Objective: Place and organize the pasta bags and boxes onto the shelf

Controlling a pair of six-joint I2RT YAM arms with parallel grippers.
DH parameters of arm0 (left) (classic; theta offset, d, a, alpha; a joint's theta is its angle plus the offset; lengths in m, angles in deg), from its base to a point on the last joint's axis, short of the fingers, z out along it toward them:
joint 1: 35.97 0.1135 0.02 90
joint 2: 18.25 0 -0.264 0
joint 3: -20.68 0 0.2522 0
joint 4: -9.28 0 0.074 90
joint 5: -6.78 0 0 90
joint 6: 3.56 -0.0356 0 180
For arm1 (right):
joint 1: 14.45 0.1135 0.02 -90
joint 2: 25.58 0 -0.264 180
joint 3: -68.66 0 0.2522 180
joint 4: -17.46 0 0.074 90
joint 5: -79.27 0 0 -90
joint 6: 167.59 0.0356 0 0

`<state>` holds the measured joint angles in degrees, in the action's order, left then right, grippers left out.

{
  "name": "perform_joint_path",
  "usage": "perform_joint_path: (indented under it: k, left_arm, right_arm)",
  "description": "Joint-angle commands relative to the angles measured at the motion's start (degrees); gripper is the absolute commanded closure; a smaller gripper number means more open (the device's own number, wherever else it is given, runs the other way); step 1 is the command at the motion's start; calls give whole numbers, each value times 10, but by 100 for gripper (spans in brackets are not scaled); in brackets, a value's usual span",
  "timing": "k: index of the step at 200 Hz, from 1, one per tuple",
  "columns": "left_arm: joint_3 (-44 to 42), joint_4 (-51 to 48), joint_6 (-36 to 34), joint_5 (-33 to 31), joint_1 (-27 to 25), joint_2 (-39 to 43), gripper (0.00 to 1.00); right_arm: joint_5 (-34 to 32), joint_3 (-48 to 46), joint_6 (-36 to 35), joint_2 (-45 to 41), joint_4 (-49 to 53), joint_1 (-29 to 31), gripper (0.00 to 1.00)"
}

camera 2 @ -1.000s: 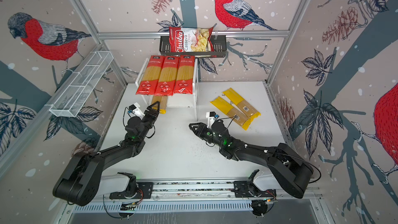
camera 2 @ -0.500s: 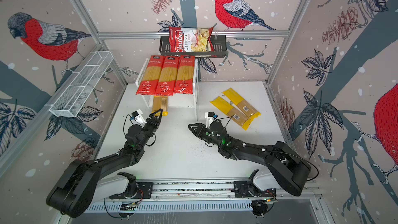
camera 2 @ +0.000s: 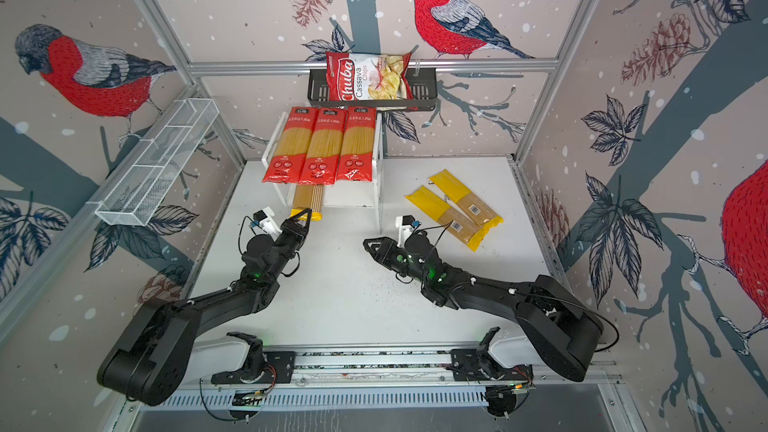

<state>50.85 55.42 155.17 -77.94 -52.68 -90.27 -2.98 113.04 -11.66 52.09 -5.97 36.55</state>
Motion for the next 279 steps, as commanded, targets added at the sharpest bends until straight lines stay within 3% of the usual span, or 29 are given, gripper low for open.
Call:
perform_joint_path:
  k: [1,33,72,127,171,224,279]
  left_arm:
    - [-1,52,-7,48,0,9,89]
    - [8,47,-21,90,2,11,94]
    - [14,49,-16,64,18,-1,94]
    - [34,133,46,41,19,-79,95]
    - [36,94,43,57,48,-54,95]
    - [37,6,-2,29,57,5,95]
    - [42,34,10,57,58,-19,82]
  right_arm:
    - [1,13,-9,9,-7,1,58]
    - [5,23,-11,20,-8,4,58]
    - [3,30,-13,23,-3,9,58]
    - [2,29,-14,21,1,9,58]
    - [-7,24,-21,8,13,9,58]
    - [-9,16,-19,9,2,11,58]
    - [-21,6,-21,-11,12,13,58]
